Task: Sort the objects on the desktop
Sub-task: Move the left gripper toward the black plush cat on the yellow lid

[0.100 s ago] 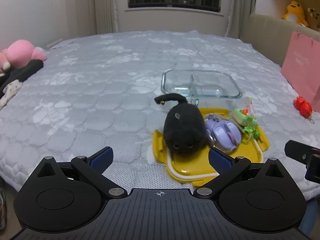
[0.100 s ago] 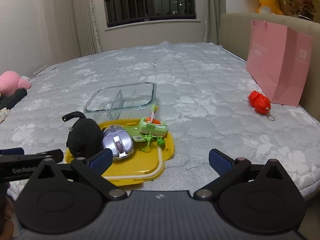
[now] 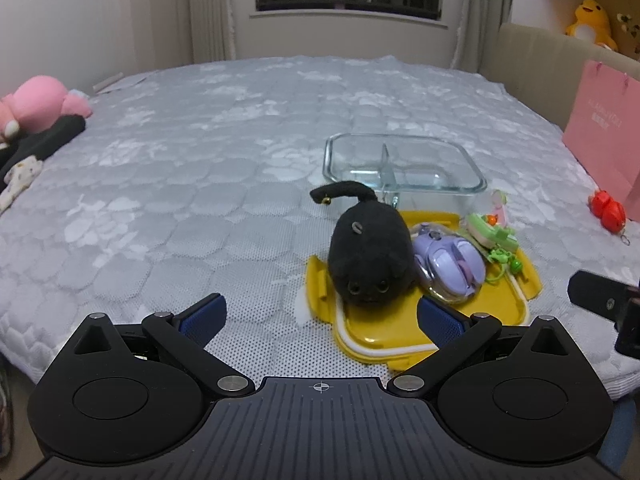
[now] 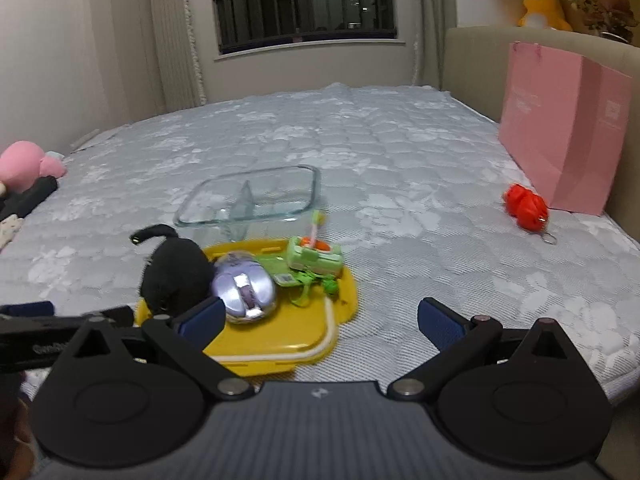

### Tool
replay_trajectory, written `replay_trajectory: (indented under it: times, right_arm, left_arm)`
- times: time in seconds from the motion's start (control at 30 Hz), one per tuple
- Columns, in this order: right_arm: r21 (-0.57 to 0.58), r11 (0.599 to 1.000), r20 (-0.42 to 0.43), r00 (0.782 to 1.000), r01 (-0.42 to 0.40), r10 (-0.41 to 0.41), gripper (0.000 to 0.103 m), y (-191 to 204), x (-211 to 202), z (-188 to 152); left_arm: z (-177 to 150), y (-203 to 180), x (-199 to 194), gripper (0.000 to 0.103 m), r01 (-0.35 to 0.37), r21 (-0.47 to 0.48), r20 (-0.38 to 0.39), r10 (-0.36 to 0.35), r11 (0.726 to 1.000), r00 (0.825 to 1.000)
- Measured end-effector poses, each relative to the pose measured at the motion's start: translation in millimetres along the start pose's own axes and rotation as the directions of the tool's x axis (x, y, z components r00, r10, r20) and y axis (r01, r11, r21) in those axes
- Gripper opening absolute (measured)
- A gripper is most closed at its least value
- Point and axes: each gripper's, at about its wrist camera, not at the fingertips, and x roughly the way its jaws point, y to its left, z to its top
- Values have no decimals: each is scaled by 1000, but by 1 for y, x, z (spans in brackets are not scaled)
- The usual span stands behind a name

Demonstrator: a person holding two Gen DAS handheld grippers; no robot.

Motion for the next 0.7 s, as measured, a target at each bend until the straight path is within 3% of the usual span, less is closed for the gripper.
replay_trajectory:
  times: [0.13, 0.2, 0.7]
  right_arm:
    - [-42, 999, 30, 999, 27, -26, 103, 6, 1, -11]
    - [-32, 999, -24, 1000, 8, -8, 103, 5, 9, -5]
    - [28, 999, -90, 996, -17, 19, 103, 1, 29, -10]
  left_arm:
    - [0, 3, 3, 103, 6, -2, -42, -6, 1000, 999]
    - [6, 4, 16, 103, 8, -20, -95, -10, 1000, 995]
    - [-7, -2, 35, 103, -2, -15, -120, 0, 1000, 993]
